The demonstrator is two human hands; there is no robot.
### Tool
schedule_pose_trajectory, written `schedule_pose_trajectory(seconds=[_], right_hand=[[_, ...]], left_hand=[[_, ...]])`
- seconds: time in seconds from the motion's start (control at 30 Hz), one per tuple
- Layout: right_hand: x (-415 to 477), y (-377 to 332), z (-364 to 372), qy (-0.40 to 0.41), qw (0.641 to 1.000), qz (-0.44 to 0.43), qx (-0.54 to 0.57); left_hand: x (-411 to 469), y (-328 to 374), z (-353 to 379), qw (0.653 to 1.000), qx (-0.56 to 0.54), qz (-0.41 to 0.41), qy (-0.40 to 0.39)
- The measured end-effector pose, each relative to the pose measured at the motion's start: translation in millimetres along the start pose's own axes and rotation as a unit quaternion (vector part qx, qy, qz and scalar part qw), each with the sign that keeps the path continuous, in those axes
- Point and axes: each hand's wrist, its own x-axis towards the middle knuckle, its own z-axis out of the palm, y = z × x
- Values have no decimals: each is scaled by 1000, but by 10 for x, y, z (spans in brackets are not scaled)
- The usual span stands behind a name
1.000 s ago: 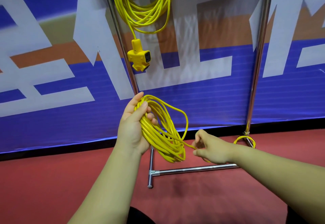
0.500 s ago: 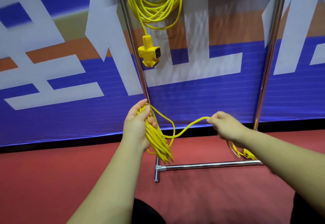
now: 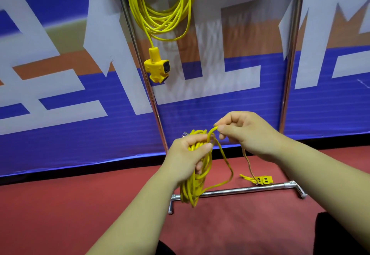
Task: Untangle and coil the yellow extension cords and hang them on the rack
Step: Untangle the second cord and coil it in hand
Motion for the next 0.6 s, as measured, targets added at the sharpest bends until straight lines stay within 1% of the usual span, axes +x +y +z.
schedule_pose_trajectory(seconds=[0.07, 0.1, 0.17, 0.23, 0.3, 0.37, 0.5, 0.6], right_hand=[[-6, -17, -52, -6, 1000, -13, 8], [-2, -23, -99, -12, 1000, -20, 3], [22, 11, -232, -49, 999, -17, -15], [65, 170, -396, -101, 994, 23, -34], [91, 412, -494, -150, 984, 80, -45], [106, 678, -520, -178, 972, 133, -73], [147, 1210, -645, -164, 955, 186, -162], [140, 1434, -684, -168, 944, 200, -201]], left_hand=[[-18, 43, 80, 999, 40, 16, -33], [-19, 70, 110, 998, 40, 21, -34], [2, 128, 128, 1000, 8, 17, 2], [20, 211, 101, 998, -42, 20, 46], [30, 291, 69, 994, -72, 45, 75], [36, 366, 28, 987, -103, 68, 100], [76, 422, -142, 970, -177, 78, 147], [96, 365, -282, 965, -191, 82, 159]])
